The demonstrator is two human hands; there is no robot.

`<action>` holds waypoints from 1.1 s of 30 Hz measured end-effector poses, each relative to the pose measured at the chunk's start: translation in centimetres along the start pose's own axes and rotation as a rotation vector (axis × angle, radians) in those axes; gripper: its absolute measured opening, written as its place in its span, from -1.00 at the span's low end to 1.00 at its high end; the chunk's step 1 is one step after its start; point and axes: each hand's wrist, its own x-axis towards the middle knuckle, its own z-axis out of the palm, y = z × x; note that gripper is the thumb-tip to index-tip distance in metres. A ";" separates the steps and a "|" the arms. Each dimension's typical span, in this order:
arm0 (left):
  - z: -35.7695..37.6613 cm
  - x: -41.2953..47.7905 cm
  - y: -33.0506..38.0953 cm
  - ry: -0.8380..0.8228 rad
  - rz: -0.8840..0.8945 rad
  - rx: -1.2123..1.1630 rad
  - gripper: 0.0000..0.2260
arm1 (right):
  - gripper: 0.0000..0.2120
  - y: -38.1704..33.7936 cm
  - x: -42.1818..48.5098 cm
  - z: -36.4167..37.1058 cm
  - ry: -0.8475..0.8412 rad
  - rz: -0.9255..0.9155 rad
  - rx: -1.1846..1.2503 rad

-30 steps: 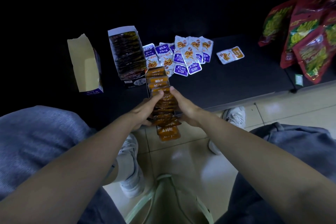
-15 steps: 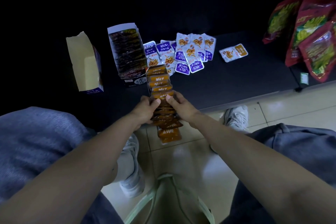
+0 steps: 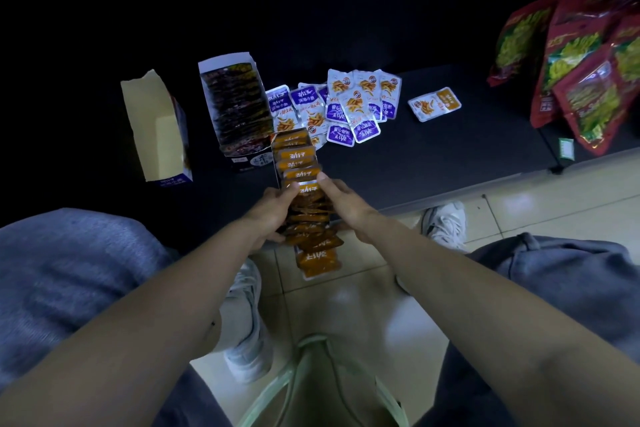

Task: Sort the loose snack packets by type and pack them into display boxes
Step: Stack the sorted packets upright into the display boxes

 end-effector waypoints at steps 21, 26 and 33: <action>9.7 0.9 10.3 0.303 0.720 0.834 -0.83 | -0.86 -1.8 -0.2 -14.9 0.111 -0.063 -0.381; 14.6 7.2 12.3 0.122 0.692 1.062 -0.77 | -0.73 -1.8 3.3 -22.1 0.264 -0.103 -0.614; 15.6 16.4 13.5 0.097 0.485 1.412 -0.43 | -0.35 0.7 11.3 -25.6 0.296 -0.150 -0.785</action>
